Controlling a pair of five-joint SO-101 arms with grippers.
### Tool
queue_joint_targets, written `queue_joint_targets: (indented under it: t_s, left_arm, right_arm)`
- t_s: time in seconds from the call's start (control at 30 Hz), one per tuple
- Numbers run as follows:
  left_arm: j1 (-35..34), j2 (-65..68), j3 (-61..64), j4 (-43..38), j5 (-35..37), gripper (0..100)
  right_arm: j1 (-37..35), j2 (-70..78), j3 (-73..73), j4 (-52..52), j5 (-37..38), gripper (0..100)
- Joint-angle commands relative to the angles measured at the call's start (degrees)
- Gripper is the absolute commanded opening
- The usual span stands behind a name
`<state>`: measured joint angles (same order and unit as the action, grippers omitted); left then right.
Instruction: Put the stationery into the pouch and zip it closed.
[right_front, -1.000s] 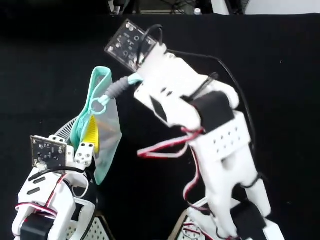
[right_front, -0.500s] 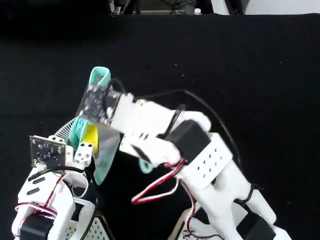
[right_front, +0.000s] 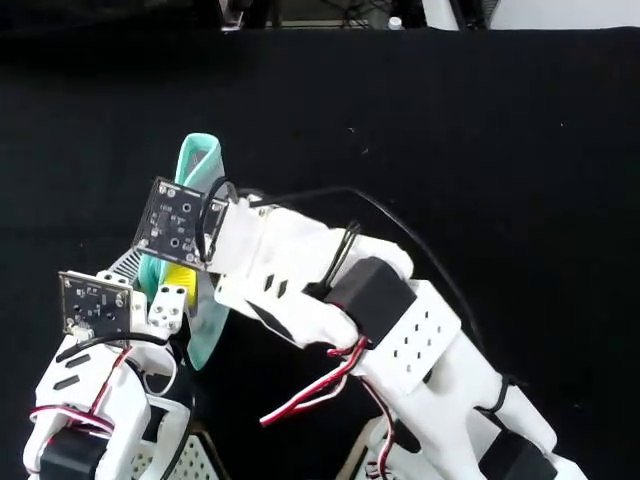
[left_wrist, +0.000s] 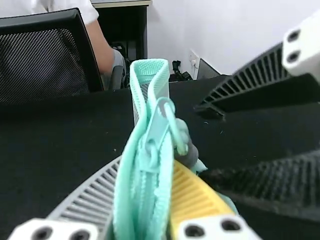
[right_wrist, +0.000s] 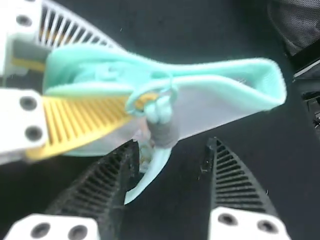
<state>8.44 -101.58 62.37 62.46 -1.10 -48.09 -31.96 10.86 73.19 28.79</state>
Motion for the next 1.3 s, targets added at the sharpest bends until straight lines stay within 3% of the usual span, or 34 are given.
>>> queue_joint_targets:
  t_s: [0.0, 0.43, 0.8, 0.97, 1.27]
  left_arm:
    - [-0.1, 0.0, -0.7, 0.4, 0.5, 3]
    - [-0.2, 0.0, 1.3, 0.5, 0.3, 3]
    - [-0.2, 0.0, 1.4, 0.5, 0.4, 3]
    - [-0.2, 0.0, 1.3, 0.5, 0.4, 3]
    - [-0.2, 0.0, 1.5, 0.5, 0.4, 3]
  right_arm:
    - [-0.5, 0.3, -0.1, -3.3, -3.4, 22.2]
    - [-1.5, 0.4, 11.3, -20.0, -4.3, 21.9]
    - [-1.5, -2.6, 11.4, -20.2, -3.9, 21.4]
    - [-1.7, -3.1, 11.4, -21.7, -4.3, 1.6]
    - [-1.5, -3.5, 11.1, -22.2, -8.6, 6.7]
